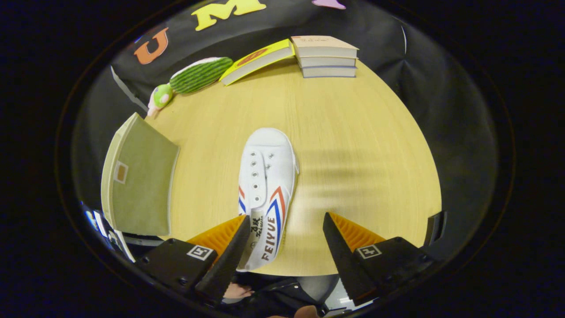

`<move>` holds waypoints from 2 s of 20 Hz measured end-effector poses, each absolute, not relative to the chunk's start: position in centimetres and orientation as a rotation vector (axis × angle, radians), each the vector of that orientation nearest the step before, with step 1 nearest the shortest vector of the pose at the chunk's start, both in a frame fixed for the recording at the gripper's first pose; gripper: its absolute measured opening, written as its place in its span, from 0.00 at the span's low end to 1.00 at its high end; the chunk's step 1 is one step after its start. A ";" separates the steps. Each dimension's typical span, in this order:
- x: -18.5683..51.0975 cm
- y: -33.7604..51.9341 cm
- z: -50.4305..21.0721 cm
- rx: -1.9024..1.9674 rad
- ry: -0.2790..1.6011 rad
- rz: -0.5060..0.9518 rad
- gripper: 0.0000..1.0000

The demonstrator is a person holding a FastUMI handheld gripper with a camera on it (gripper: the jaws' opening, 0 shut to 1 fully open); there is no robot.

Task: Open the storage box then place both shoes into the box .Put the left shoe in first, then the right shoe, with the right side of both shoes facing outward in a uniform manner.

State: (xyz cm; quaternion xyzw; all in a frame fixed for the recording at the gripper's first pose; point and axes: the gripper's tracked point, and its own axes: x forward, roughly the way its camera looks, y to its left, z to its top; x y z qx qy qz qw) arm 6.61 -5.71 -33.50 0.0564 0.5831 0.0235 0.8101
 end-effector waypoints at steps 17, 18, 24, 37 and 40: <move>7.2 -3.4 -37.2 0.237 1.330 0.091 0.39; 7.2 -3.5 -37.2 0.246 1.327 0.084 0.38; 7.4 -4.0 -36.8 0.300 1.307 0.070 0.09; 5.0 0.1 -27.9 0.483 1.234 0.089 0.06; 4.1 3.2 -22.6 0.521 1.181 0.142 0.06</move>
